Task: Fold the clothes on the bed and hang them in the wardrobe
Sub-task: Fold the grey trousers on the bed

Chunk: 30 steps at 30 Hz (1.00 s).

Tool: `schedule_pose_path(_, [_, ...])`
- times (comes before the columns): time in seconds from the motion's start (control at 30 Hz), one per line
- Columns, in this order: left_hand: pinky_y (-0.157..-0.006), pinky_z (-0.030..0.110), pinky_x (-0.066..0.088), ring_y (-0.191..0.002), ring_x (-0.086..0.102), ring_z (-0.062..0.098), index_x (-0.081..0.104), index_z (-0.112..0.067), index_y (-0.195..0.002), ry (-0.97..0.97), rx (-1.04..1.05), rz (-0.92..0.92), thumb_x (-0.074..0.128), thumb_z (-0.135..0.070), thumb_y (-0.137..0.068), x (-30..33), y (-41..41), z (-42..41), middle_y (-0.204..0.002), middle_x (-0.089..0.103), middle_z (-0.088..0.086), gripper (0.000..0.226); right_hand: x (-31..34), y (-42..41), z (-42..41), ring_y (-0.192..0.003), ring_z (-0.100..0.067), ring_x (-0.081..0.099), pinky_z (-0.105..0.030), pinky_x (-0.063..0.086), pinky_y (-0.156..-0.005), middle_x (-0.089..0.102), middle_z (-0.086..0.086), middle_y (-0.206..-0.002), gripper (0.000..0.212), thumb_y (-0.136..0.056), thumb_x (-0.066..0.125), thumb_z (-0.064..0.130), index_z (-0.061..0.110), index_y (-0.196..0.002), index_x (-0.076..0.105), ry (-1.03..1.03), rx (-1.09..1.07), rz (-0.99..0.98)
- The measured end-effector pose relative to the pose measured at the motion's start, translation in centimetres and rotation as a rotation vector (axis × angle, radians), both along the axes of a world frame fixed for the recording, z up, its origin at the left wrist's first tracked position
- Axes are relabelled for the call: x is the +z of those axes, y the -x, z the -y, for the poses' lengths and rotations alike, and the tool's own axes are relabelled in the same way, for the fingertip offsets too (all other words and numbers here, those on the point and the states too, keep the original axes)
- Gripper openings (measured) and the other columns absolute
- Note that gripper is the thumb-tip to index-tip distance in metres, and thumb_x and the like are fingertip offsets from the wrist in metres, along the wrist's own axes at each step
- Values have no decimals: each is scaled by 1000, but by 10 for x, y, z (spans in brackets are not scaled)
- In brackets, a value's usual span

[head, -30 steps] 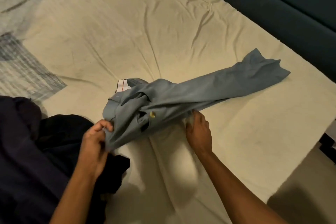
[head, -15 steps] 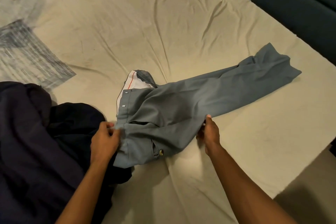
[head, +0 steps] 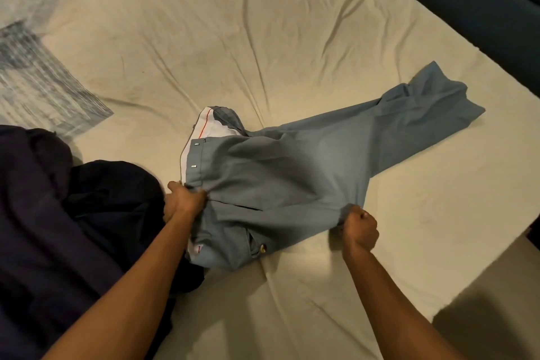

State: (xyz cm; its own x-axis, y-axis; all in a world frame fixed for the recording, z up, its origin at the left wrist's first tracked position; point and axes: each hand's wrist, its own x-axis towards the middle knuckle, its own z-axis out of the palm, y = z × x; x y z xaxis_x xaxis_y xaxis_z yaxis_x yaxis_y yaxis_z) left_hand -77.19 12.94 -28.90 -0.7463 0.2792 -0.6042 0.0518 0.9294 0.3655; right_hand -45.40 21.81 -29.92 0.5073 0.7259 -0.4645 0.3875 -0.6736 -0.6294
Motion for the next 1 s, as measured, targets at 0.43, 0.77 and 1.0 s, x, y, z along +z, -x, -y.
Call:
schedule_pose_path(0.43, [-73,51,54,-71,58,30,63,-8,-79,-556,158,72,55,-37,-96,13,2,47,-75,63,18,34,19,51,-16,-92,-27,60,-37,49,-76,63,-7,-101,11,-99,56,23,14,-104,57,-552,773,292])
schedule_pose_path(0.77, [-93,44,50,-111,57,27,41,-15,-138,-457,-96,-230,67,-38,-92,16,14,1,-127,56,10,58,2,124,-48,-150,-33,17,-50,25,-117,16,-6,-165,61,-98,57,30,24,-153,32,-340,1444,617])
schedule_pose_path(1.0, [-95,52,42,-119,45,35,54,-18,-132,-88,-495,-367,65,-42,-91,1,21,-6,-125,51,14,49,-16,129,-75,-135,-27,39,-45,33,-106,47,-5,-146,42,-99,55,29,23,-140,48,-342,1432,688])
